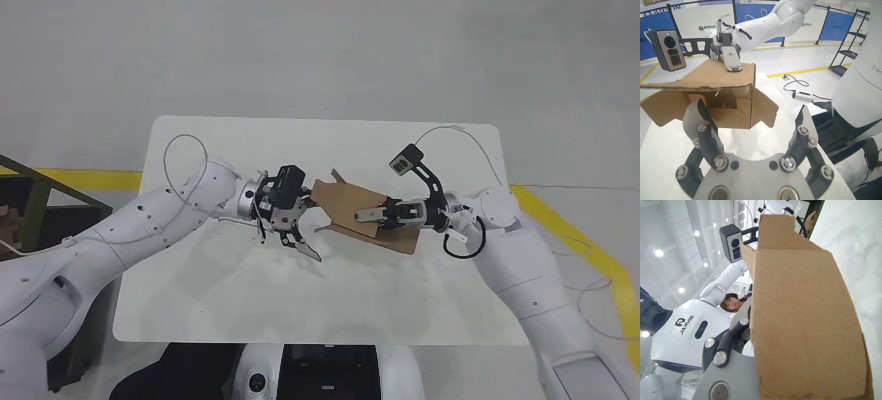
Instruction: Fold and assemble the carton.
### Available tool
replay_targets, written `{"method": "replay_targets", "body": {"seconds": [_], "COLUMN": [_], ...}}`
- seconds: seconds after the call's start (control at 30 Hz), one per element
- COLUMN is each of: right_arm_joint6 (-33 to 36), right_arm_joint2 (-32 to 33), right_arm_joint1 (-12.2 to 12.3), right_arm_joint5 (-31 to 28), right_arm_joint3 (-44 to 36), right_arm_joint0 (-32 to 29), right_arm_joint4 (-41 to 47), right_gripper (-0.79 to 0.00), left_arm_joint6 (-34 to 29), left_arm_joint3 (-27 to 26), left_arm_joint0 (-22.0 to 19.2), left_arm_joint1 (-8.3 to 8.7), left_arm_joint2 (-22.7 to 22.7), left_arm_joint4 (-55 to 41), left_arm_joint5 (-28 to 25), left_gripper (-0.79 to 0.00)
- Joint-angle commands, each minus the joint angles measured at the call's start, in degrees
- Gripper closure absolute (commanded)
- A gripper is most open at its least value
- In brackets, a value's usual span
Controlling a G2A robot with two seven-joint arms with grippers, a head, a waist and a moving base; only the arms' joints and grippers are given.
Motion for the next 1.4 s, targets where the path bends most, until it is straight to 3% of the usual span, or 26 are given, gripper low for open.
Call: {"method": "replay_targets", "body": {"seconds": [0.0, 0.13, 0.37, 0.77, 0.9, 0.97, 1.37], "right_arm_joint6": [0.07, 0.24, 0.55, 1.47, 1.89, 2.16, 3.76], "right_arm_joint2": [-0.11, -0.25, -0.49, -0.56, -0.46, -0.43, -0.49], "right_arm_joint1": [-0.05, -0.14, -0.26, -0.4, -0.41, -0.41, -0.46], "right_arm_joint5": [0.0, -0.09, -0.1, -0.34, -0.41, -0.4, 0.06], "right_arm_joint3": [0.19, 0.46, 0.58, 0.84, 0.91, 0.89, 1.13], "right_arm_joint0": [0.08, 0.26, 0.38, 0.38, 0.32, 0.29, 0.5], "right_arm_joint4": [0.04, 0.06, 0.14, 0.69, 0.96, 1.12, 1.37], "right_gripper": [0.0, 0.0, 0.0, 0.0, 0.0, 0.0, 0.0], "left_arm_joint6": [-0.04, -0.04, -0.04, -0.03, -0.03, -0.03, -0.03], "left_arm_joint3": [0.23, 0.48, 0.56, 0.49, 0.26, 0.21, -2.4], "left_arm_joint0": [-0.12, -0.15, 0.09, 0.13, 0.35, 0.5, 1.39], "left_arm_joint1": [-0.05, -0.13, -0.18, -0.1, 0.18, 0.35, 1.71], "left_arm_joint2": [0.0, 0.0, 0.0, 0.0, 0.0, 0.0, 0.0], "left_arm_joint4": [-0.39, -0.65, -1.0, -1.61, -2.1, -2.21, -3.89], "left_arm_joint5": [0.0, 0.0, 0.0, 0.0, 0.0, 0.0, 0.0], "left_gripper": [-0.785, -0.779, -0.628, -0.56, -0.489, -0.406, -0.382]}}
